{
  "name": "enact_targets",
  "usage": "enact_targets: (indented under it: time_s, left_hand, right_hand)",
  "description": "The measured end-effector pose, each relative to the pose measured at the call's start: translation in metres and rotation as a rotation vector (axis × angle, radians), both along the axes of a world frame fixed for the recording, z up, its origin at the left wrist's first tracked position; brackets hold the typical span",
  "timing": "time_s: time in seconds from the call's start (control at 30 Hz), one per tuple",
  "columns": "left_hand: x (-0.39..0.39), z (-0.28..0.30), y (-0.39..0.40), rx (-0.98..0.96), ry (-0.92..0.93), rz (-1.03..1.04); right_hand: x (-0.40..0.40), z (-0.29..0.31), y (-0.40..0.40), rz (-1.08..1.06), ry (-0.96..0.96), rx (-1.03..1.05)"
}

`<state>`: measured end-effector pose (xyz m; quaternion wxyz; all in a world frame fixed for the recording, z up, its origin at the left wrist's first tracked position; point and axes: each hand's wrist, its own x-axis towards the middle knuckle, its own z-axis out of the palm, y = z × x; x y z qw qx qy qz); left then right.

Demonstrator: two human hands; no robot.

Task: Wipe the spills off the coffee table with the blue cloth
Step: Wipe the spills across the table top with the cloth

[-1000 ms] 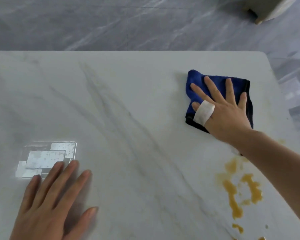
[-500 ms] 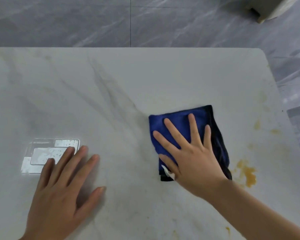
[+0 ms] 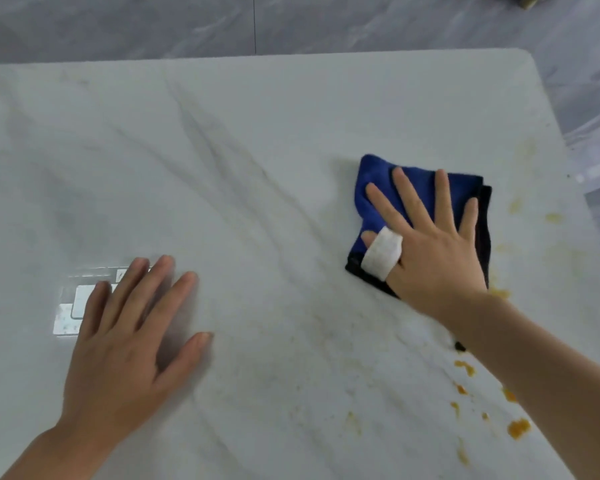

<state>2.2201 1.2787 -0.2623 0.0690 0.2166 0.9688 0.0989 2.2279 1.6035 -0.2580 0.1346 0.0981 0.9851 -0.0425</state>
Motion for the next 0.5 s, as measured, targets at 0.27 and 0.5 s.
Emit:
enact_targets:
  time_s: [0.27, 0.5]
  left_hand:
    - [-0.001, -0.002, -0.001, 0.002, -0.035, -0.010]
    - [-0.002, -0.003, -0.003, 0.010, -0.003, -0.016]
  right_hand:
    - [0.036, 0.005, -0.052, 0.297, 0.013, -0.038]
    - [-0.029, -0.009, 0.015, 0.114, 0.073, 0.040]
